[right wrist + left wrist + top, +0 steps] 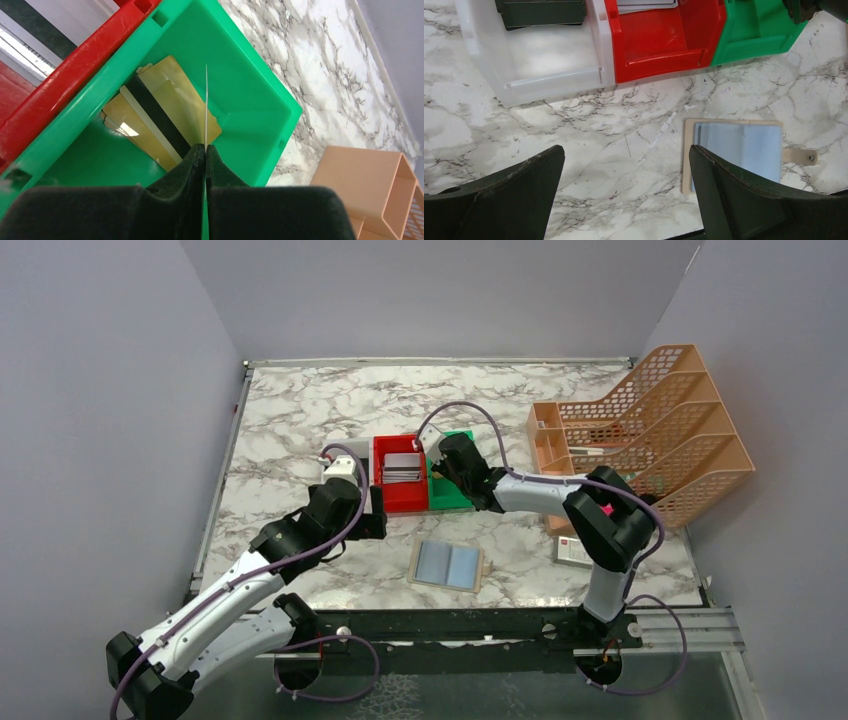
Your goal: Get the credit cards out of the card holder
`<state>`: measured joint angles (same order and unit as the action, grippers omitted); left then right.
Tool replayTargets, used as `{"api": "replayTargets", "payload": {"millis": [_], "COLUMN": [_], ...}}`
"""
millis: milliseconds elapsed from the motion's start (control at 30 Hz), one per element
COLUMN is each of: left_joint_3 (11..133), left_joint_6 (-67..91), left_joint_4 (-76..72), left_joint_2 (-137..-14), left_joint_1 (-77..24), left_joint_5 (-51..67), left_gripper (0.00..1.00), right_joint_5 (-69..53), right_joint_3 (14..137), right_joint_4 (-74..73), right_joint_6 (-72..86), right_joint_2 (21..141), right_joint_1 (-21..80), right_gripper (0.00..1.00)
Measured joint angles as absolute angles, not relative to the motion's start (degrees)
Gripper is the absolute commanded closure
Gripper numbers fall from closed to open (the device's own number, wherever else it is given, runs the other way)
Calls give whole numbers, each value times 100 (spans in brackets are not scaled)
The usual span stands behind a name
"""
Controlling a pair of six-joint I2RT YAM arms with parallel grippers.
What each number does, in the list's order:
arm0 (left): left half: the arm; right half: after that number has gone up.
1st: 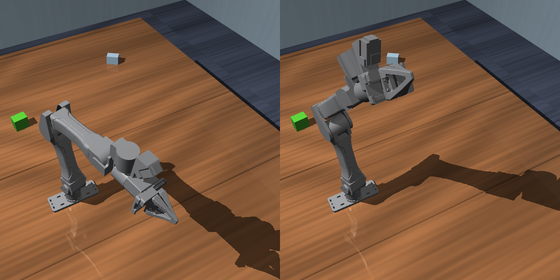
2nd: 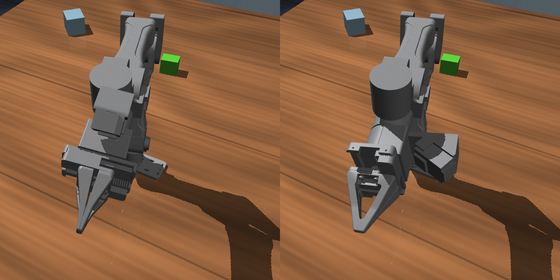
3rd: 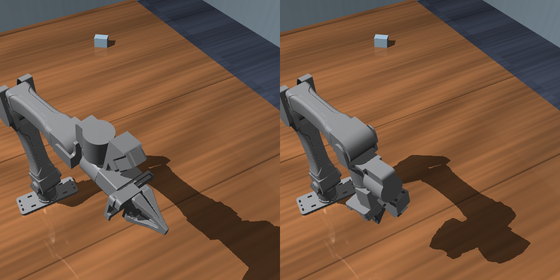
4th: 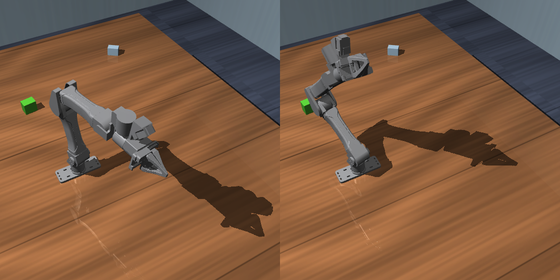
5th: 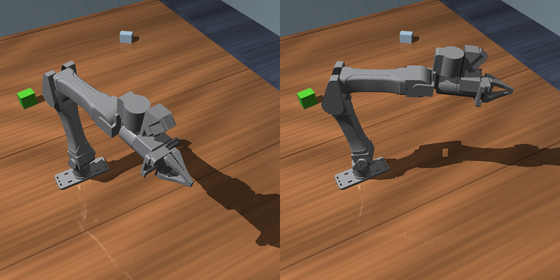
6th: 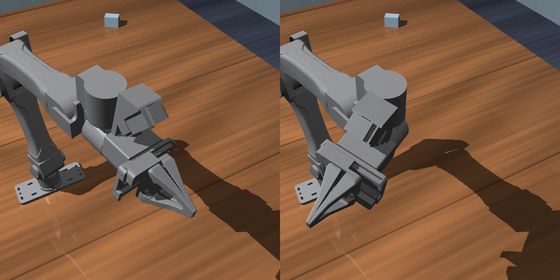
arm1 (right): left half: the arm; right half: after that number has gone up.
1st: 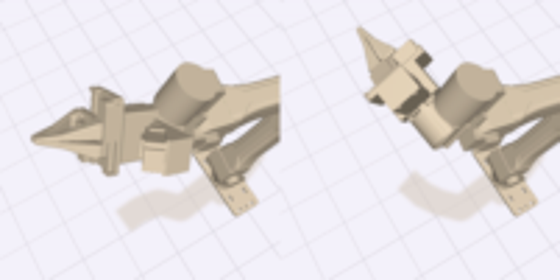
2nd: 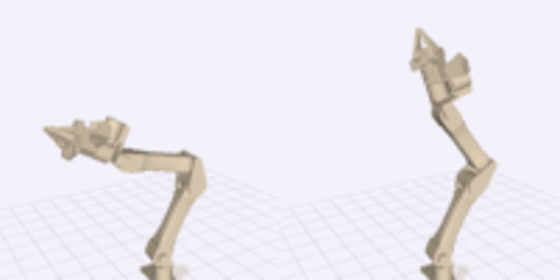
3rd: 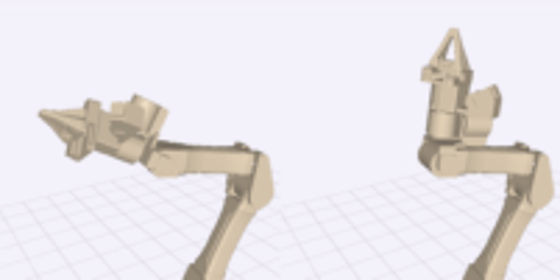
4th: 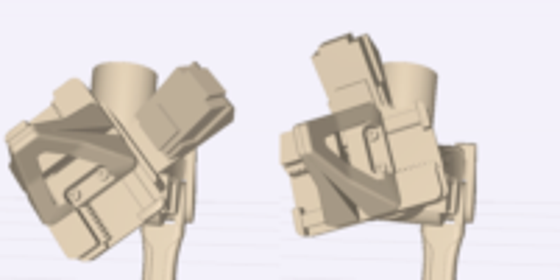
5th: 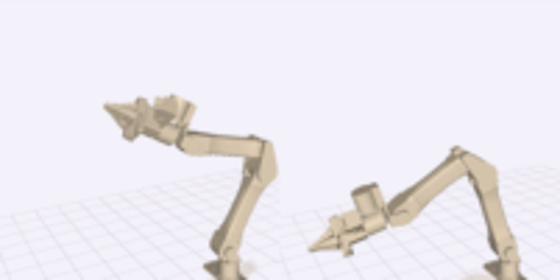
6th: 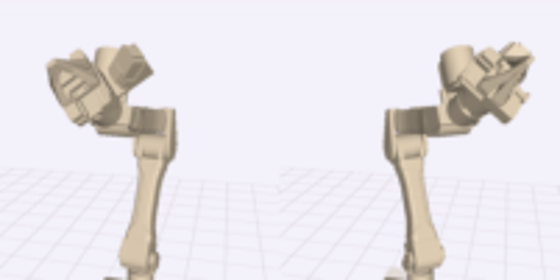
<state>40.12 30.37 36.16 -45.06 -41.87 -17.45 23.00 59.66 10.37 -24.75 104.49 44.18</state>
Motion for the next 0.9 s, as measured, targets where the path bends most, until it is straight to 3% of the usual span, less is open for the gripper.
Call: {"api": "replayTargets", "payload": {"millis": [400,900], "left_joint_3": [4012,4012], "left_joint_6": [3026,3009], "left_joint_4": [3616,3616], "left_joint_2": [-4615,-4648], "left_joint_1": [-4045,-4012], "left_joint_5": [-1739,-1730], "left_gripper": [1,1], "right_joint_5": [2215,2198], "right_joint_3": [6316,6333], "right_joint_4": [366,-19], "right_joint_6": [-2657,-2482], "right_joint_2": [10871,10877], "right_joint_1": [4418,4427], "right_gripper": [78,75]}}
